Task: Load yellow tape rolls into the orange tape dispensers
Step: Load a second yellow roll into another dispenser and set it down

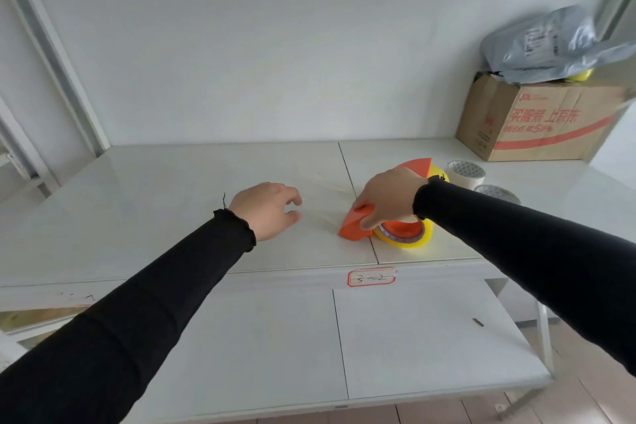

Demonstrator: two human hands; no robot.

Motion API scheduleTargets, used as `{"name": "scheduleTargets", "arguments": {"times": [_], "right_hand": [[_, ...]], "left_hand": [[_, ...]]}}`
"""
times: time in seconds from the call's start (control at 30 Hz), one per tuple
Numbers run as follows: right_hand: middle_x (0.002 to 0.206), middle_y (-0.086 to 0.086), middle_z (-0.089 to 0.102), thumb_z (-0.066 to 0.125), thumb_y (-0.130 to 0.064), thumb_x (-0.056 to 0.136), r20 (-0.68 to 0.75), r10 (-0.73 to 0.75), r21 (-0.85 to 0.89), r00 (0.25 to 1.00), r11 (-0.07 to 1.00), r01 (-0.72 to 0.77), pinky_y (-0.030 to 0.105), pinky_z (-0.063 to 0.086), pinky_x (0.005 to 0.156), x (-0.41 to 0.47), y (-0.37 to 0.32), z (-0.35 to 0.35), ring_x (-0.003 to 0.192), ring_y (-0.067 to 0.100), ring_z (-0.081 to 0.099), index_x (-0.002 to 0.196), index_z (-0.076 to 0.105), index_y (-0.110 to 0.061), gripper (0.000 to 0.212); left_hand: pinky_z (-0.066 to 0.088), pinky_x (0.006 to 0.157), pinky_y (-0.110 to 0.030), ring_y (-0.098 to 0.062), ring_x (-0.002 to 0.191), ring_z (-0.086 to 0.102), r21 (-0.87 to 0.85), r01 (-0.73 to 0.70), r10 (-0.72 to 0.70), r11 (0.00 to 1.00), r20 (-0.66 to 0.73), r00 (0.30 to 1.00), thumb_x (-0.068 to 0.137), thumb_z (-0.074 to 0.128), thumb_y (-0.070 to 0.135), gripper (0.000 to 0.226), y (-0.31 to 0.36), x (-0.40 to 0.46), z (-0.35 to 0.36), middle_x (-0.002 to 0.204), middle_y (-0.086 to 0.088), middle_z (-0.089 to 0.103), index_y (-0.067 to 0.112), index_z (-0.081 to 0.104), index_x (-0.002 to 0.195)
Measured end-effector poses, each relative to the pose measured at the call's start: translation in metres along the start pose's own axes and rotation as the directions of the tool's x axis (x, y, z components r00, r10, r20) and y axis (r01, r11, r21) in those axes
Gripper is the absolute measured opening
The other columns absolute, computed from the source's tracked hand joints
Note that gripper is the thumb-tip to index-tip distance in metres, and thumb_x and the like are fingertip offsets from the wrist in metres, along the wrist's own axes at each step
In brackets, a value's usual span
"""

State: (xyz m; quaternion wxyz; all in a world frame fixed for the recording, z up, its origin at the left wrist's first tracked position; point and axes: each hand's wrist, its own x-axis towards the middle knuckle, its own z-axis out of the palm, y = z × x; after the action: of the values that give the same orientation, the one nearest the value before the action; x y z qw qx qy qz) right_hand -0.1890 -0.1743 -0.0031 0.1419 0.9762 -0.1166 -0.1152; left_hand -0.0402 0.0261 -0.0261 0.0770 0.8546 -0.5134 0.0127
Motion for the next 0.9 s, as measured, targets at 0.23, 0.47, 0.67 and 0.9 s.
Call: {"name": "scheduleTargets", "arguments": {"times": [0.23, 0.47, 0.67, 0.9], "right_hand": [[0.112, -0.012, 0.071, 0.053, -0.064, 0.088, 0.011, 0.000, -0.031, 1.000, 1.000, 0.001, 0.027, 0.041, 0.064, -0.010, 0.003, 0.002, 0.091, 0.015, 0.057, 0.134, 0.064, -0.038, 0.054], [0.077, -0.016, 0.059, 0.054, -0.061, 0.088, 0.045, -0.023, -0.016, 0.999, 1.000, 0.024, 0.026, 0.040, 0.062, -0.034, 0.017, 0.012, 0.084, 0.015, 0.055, 0.097, 0.069, -0.046, 0.024], [0.097, -0.008, 0.063, 0.053, -0.061, 0.085, 0.053, -0.009, 0.016, 0.999, 1.000, 0.008, 0.035, 0.052, 0.075, -0.051, 0.031, 0.026, 0.096, 0.019, 0.060, 0.119, 0.064, -0.048, 0.038], [0.101, -0.006, 0.062, 0.053, -0.060, 0.088, 0.037, -0.050, -0.053, 0.998, 0.997, 0.052, 0.034, 0.044, 0.074, -0.048, 0.021, 0.034, 0.099, 0.021, 0.057, 0.130, 0.063, -0.042, 0.047]], "left_hand": [[0.039, 0.086, -0.029, -0.014, 0.123, 0.051, 0.000, 0.002, -0.002, 1.000, -0.014, 1.000, 0.096, 0.046, 0.043, 0.035, 0.008, -0.007, -0.002, 0.132, 0.010, 0.058, 0.033, 0.058, 0.128], [0.041, 0.089, -0.030, -0.015, 0.123, 0.051, -0.007, -0.013, 0.012, 1.000, -0.033, 0.999, 0.096, 0.047, 0.042, 0.035, 0.021, -0.010, 0.001, 0.131, 0.009, 0.059, 0.032, 0.059, 0.127], [0.042, 0.089, -0.031, -0.015, 0.122, 0.052, 0.006, -0.031, 0.031, 0.999, -0.021, 0.999, 0.096, 0.047, 0.043, 0.035, 0.033, -0.007, 0.005, 0.131, 0.009, 0.060, 0.032, 0.059, 0.127], [0.043, 0.088, -0.031, -0.016, 0.121, 0.052, 0.024, -0.066, 0.067, 0.998, -0.033, 0.997, 0.097, 0.046, 0.043, 0.035, 0.052, 0.000, 0.002, 0.130, 0.008, 0.060, 0.031, 0.060, 0.126]]}}
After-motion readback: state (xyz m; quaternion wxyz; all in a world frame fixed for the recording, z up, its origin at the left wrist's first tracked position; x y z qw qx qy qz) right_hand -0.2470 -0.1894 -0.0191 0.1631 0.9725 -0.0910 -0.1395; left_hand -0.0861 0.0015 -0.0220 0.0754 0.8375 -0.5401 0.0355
